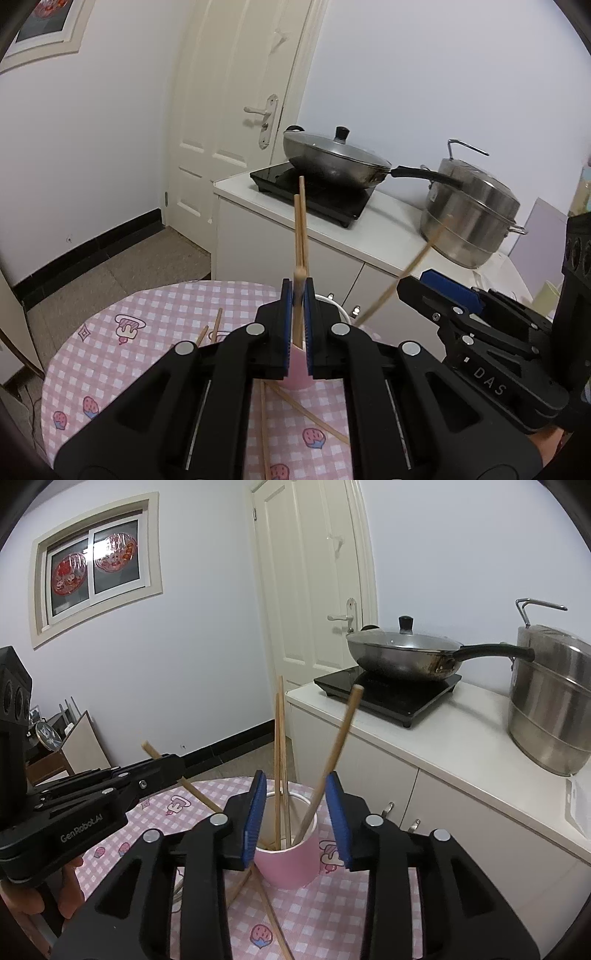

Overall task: Organize utensils
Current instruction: 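Open the right tool while the left tool opens, dropping chopsticks into the cup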

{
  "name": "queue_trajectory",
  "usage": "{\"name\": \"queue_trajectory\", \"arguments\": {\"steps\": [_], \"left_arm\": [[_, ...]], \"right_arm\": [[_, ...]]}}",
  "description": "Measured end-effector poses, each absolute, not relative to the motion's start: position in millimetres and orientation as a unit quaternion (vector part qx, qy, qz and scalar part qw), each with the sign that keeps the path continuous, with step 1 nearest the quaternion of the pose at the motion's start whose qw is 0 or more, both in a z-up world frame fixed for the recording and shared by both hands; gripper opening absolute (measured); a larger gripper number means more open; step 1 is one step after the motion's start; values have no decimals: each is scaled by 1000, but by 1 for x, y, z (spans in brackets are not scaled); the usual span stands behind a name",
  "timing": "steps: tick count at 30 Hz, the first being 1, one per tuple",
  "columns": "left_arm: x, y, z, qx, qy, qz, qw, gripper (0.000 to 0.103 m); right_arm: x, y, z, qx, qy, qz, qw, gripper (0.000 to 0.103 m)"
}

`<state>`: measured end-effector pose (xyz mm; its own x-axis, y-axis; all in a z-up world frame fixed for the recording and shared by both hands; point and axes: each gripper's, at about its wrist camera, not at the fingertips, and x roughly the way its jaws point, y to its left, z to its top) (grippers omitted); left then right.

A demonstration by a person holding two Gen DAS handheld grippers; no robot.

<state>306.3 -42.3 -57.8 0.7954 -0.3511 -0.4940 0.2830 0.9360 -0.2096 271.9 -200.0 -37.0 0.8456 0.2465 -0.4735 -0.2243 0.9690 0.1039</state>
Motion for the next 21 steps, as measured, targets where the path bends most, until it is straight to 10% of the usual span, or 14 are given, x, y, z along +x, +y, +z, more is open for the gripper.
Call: {"name": "queue_trajectory", "arguments": {"steps": [8,12,21], "left_arm": [[280,-38,-43,-56,265,-165,948,8],[261,-33,-37,-55,245,-156,955,56],[224,-12,-31,-50,234,-135,961,60]], "right_arm": [[249,-201,-24,22,237,121,964,37],[235,-202,-20,24,231,122,965,40],[200,-196,-18,20,224,128,966,45]]}}
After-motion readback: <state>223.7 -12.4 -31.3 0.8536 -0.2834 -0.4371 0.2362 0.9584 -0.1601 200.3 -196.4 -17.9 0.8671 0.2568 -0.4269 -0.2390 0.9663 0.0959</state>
